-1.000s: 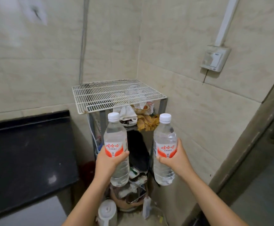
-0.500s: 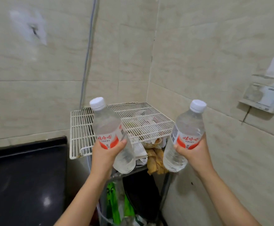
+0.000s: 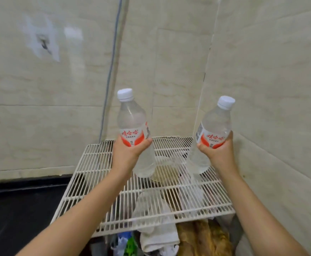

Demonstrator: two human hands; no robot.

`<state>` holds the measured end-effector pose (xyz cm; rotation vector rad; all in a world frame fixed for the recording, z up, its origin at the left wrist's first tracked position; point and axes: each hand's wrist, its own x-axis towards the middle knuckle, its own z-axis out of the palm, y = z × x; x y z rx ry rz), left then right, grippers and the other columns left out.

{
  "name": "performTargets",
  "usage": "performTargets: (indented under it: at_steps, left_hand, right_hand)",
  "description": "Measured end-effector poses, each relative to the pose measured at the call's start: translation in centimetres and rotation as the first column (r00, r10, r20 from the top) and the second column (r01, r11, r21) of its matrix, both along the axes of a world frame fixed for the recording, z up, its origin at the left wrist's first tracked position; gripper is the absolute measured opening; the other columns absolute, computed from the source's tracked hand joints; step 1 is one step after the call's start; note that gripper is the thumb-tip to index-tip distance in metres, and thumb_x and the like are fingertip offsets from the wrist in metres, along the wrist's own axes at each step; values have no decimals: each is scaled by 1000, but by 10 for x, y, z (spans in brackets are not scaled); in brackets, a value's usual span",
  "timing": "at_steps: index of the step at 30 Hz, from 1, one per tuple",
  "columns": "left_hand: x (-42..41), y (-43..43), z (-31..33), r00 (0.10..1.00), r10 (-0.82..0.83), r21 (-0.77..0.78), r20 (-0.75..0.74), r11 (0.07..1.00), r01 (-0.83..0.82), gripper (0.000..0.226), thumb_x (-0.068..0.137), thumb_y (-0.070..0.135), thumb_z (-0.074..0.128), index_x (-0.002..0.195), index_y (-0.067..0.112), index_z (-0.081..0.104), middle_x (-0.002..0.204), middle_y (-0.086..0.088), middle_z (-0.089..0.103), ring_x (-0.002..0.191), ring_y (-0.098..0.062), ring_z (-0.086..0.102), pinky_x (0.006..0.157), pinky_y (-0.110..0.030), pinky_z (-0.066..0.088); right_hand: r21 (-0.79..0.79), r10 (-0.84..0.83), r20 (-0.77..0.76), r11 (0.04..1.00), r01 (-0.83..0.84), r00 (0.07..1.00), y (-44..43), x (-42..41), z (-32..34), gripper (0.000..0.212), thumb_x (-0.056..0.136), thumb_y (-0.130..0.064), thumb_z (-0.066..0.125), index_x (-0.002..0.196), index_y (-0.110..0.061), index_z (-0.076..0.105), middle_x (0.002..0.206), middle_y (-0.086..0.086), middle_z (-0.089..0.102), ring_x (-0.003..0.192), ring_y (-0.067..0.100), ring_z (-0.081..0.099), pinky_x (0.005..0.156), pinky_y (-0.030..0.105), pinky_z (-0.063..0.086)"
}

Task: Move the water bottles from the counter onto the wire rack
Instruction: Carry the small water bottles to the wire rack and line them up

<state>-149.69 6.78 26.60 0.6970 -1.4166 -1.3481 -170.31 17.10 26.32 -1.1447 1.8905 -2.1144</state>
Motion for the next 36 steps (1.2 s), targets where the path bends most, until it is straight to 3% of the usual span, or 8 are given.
performTargets:
  at_steps: [3,5,7,13,21,25,29,36]
  left_hand:
    - [-41,-29,-5,997,33,-16,68,999,-32,53,68,21,78,115,17,53,106,-1,65,96,-18,63,79,-31,50]
    - [-69,-50,-12,994,54,5,96,998,-55,56,69,21,77,118,15,51,107,-3,64,97,-19,62,84,-35,52]
    - [-97,-72,-17,991,83,28,107,996,-86,59,68,23,78,120,15,50,107,-3,63,96,-19,62,80,-33,52]
    - [-180,-124,-34,983,110,61,146,991,-120,61,65,26,82,116,18,50,103,-1,64,94,-17,63,79,-32,51]
    - [-243,-166,-37,980,69,45,186,996,-79,65,68,26,80,121,16,44,107,0,59,95,-15,58,75,-25,45]
    - [-260,-174,-37,982,5,18,190,1000,-9,57,75,22,74,120,13,40,101,3,55,95,-13,55,68,-16,42]
    - [-259,-177,-40,962,-111,20,249,994,109,73,77,27,72,132,14,26,123,-3,50,110,-16,53,87,-26,45]
    - [-229,-163,-48,900,-241,14,362,967,253,82,74,-2,70,139,17,24,129,-3,46,121,-16,44,94,-27,37]
  right_hand:
    - [37,-2,38,999,0,999,-45,-40,-7,76,64,8,76,127,-8,38,114,8,55,99,20,56,86,29,52]
    - [81,-18,32,997,15,999,-69,-64,-13,72,65,5,76,126,-7,42,114,10,58,96,19,57,73,8,49]
    - [93,-5,31,996,2,1000,-92,-87,-16,73,66,3,77,129,-7,42,115,9,59,97,19,57,59,4,42]
    - [177,30,-39,984,-23,999,-154,-147,-30,79,53,-14,84,123,-18,46,109,-2,63,97,14,64,86,34,52]
    - [186,137,17,973,-137,990,-205,-172,-36,78,60,-7,82,125,-25,43,115,-4,59,106,13,59,91,35,50]
    - [201,211,42,956,-216,976,-214,-185,-40,100,62,-5,81,142,-20,24,130,1,53,118,13,53,100,39,46]
    - [226,238,103,940,-255,966,-213,-187,-37,99,63,-5,81,141,-17,23,134,4,49,121,17,51,102,44,44]
    - [469,-4,-42,883,24,999,-194,-154,-56,95,61,-16,84,137,-17,27,135,4,44,125,23,46,101,40,43]
